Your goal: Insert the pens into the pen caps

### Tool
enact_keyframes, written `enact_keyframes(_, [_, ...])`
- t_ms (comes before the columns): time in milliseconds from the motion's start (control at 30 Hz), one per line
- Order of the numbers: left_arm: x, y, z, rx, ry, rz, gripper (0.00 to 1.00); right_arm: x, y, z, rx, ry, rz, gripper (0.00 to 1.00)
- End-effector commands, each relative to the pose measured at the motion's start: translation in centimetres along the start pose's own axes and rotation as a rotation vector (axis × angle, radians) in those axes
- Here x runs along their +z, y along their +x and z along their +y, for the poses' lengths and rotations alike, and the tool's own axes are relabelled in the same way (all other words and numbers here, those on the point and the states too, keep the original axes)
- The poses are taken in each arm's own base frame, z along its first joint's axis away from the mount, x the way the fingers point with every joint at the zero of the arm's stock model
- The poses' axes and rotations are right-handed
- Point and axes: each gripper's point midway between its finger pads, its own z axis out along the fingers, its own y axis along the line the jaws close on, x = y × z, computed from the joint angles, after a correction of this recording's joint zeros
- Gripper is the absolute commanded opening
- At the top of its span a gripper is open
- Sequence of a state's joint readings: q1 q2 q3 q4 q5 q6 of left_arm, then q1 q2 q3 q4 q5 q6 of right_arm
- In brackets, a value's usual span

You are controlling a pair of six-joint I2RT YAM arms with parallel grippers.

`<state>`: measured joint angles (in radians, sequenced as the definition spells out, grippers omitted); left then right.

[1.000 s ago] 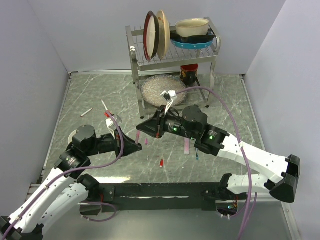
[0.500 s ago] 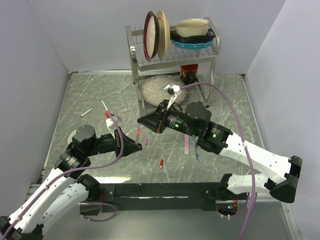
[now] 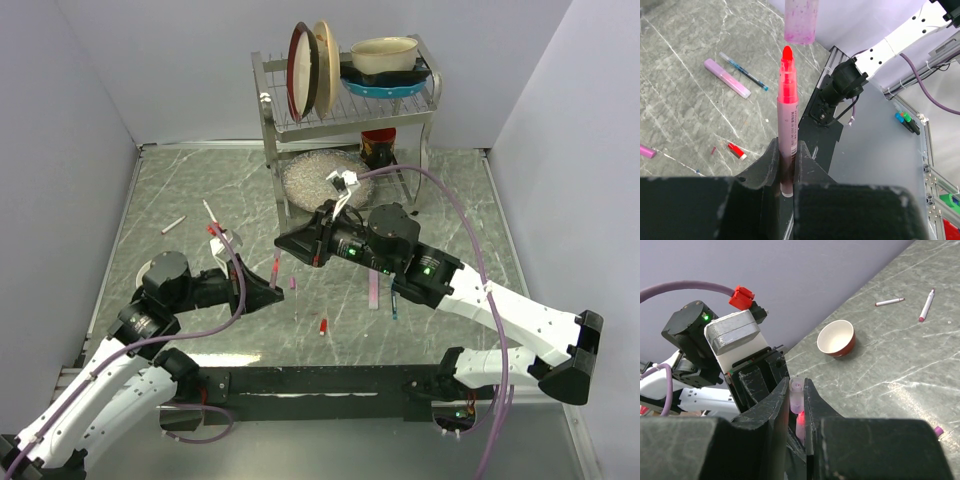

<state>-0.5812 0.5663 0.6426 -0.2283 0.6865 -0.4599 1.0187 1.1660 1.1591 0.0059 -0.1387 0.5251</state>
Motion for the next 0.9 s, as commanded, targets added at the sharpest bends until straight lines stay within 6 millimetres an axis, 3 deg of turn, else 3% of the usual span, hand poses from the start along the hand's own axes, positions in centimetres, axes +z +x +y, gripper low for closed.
enact_keyframes(0, [0.0, -1.0, -0.5, 0.05, 0.024, -0.036, 0.01, -0.1, -0.9, 0.6, -0.021, -0.015, -0.035, 0.0])
enact_keyframes(200, [0.0, -1.0, -0.5, 0.049, 0.021, -0.036, 0.01, -0.1, 0.4, 0.5, 0.001, -0.035, -0.005, 0.0])
enact_keyframes(367, [-0.1, -1.2, -0.5, 0.052, 0.017, -0.045, 0.01, -0.1, 3.0, -0.3, 0.037, -0.025, 0.044, 0.0])
enact_keyframes(533, [-0.2, -1.5, 0.1, 0.048, -0.025, -0.061, 0.01, -0.4, 4.8, 0.2, 0.069, -0.039, 0.072, 0.0])
enact_keyframes(800, [-0.2, -2.9, 1.5, 0.045, -0.113, -0.122, 0.01, -0.5, 9.7, 0.8, 0.104, -0.057, 0.176, 0.0])
enact_keyframes(867, [-0.2, -3.4, 1.7, 0.049, -0.13, -0.147, 0.01, -0.8, 11.6, 1.1, 0.123, -0.074, 0.224, 0.0])
